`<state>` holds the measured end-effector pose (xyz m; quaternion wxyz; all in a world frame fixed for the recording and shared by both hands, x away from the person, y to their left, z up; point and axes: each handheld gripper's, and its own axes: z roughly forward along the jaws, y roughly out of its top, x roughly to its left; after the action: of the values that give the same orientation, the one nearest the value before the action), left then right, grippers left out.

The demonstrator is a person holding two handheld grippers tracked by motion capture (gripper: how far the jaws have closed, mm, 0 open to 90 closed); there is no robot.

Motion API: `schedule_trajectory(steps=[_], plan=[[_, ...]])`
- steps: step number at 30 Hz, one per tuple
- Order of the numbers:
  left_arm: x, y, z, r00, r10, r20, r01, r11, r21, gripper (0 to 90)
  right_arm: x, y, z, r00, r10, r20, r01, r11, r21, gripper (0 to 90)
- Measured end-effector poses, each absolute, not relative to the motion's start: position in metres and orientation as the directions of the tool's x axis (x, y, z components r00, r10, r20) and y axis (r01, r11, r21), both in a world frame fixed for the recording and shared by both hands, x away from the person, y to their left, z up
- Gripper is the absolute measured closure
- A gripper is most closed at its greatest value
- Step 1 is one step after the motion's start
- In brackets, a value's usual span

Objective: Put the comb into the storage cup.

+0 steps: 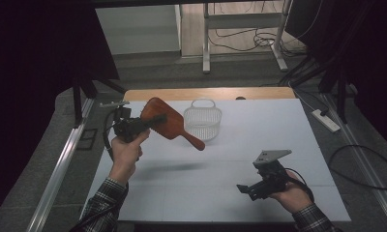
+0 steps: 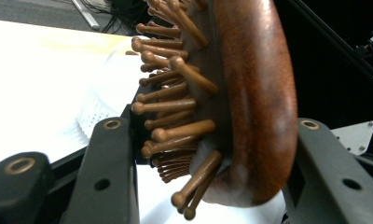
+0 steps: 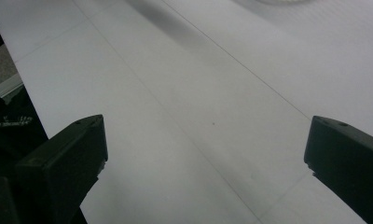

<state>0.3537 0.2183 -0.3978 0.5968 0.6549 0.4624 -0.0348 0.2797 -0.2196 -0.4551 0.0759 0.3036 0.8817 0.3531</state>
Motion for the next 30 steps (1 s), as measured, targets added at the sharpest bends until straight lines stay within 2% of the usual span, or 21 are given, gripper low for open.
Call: schedule_trajectory(steps=[30], plan=[[0.379,0.231,-0.378,0.548,0.569,-0.613,0.638,0.19,0.747,53.8,0.255,-0.277,-0.457,-0.668,0.738,0.095,0.604,0.462,0.65,0.0]])
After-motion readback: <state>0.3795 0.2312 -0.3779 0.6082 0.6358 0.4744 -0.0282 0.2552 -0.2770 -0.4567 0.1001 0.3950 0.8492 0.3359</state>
